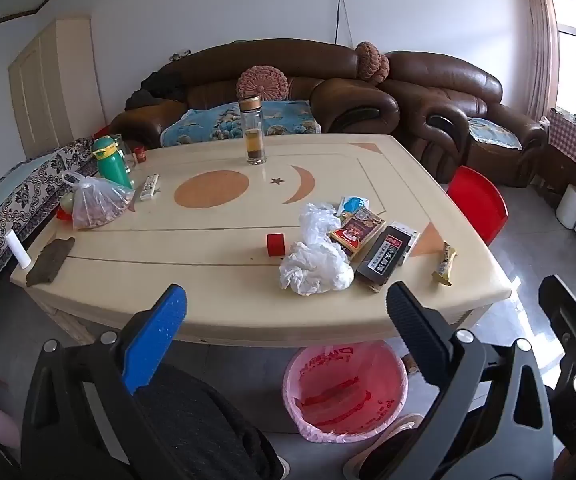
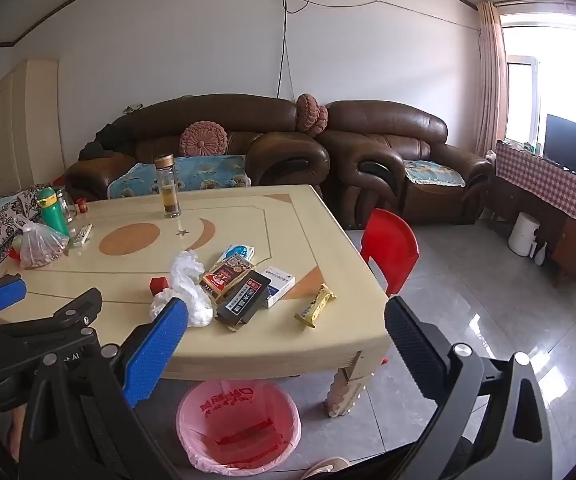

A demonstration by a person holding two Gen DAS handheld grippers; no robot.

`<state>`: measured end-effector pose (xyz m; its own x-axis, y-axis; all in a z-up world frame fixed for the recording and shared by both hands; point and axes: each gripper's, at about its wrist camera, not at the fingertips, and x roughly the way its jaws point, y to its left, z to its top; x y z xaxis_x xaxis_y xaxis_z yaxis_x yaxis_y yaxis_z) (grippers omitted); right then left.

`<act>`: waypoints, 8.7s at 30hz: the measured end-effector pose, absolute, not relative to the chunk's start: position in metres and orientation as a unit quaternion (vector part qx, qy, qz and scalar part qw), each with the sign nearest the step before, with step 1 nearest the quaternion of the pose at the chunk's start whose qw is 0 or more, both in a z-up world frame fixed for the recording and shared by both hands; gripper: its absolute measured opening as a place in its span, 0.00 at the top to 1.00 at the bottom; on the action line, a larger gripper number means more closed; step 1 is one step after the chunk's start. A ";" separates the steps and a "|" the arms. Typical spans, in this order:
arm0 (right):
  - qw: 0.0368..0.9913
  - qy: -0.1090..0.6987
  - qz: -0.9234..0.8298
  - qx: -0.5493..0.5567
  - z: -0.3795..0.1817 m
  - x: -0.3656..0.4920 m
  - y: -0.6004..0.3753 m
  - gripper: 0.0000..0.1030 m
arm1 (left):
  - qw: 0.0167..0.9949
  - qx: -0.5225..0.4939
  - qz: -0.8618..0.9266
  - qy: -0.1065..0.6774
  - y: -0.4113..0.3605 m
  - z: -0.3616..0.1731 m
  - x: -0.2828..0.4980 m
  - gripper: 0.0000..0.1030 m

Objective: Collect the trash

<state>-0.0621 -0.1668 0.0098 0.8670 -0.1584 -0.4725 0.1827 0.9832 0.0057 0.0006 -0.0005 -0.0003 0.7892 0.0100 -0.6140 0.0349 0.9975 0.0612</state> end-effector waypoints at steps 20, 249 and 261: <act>0.965 0.245 -0.087 0.028 0.011 -0.061 -0.166 0.06 | 0.950 0.043 -0.005 0.309 -0.003 0.003 -0.007 0.05; 0.980 0.198 -0.013 -0.030 -0.024 0.002 -0.150 0.78 | 0.927 0.034 -0.066 0.368 0.048 -0.019 0.079 0.70; 0.981 0.190 0.004 -0.040 -0.013 -0.035 -0.145 0.78 | 0.929 0.037 -0.092 0.356 0.038 -0.017 0.051 0.70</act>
<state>-0.0349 -0.1451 -0.0135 0.9277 -0.0076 -0.3734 -0.0225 0.9968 -0.0762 0.0511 0.0380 -0.0171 0.7301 -0.1453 -0.6677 0.1982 0.9802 0.0034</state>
